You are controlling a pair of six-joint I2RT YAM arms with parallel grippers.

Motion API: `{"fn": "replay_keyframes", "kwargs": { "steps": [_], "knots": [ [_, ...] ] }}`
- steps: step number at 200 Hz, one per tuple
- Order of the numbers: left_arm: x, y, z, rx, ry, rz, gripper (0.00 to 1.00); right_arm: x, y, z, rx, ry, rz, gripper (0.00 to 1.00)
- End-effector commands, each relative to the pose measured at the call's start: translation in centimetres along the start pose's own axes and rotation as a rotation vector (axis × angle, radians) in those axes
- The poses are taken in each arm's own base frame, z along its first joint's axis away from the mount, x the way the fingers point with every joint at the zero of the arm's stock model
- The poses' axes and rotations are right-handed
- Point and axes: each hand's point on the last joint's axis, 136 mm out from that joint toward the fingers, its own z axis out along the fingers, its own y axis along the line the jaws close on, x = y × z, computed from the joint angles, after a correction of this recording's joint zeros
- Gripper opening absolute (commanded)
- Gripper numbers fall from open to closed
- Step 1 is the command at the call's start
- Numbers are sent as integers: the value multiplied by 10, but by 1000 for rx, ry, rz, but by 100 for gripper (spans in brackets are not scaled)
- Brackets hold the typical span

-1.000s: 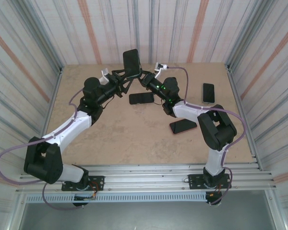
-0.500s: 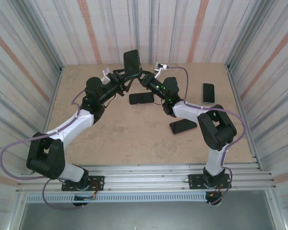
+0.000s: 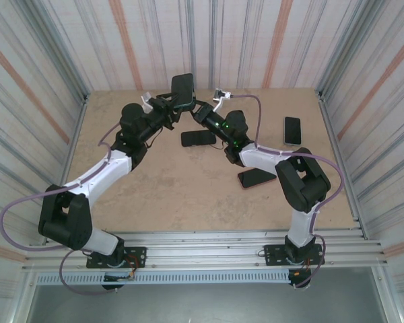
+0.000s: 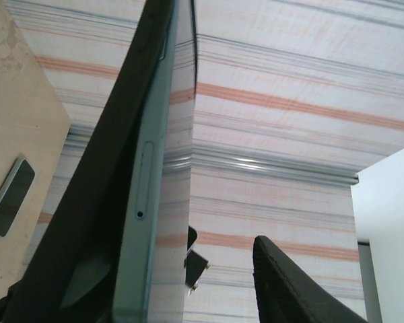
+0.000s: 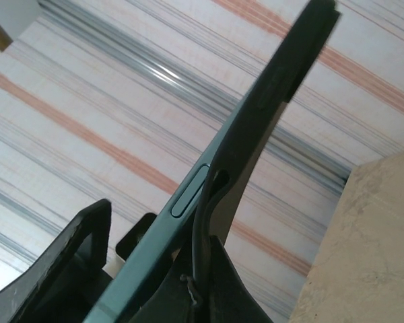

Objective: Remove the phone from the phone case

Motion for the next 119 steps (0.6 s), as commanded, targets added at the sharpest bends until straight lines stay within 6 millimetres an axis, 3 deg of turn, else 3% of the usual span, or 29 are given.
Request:
{"fn": "replay_keyframes", "kwargs": {
  "steps": [1,27,71,88,119],
  "knots": [
    [-4,-21,4,37,-40,11,34,-5,35,7,-109,-42,-54,0],
    [-2,-32,4,56,-42,28,19,-3,28,7,-78,-52,-49,0],
    [1,-40,3,67,-31,54,6,3,12,9,-3,-67,-27,0],
    [1,-42,2,65,-36,64,4,6,0,9,60,-68,-19,0],
    [4,-50,2,74,-25,94,2,18,-38,4,286,-21,8,0]
  ]
}}
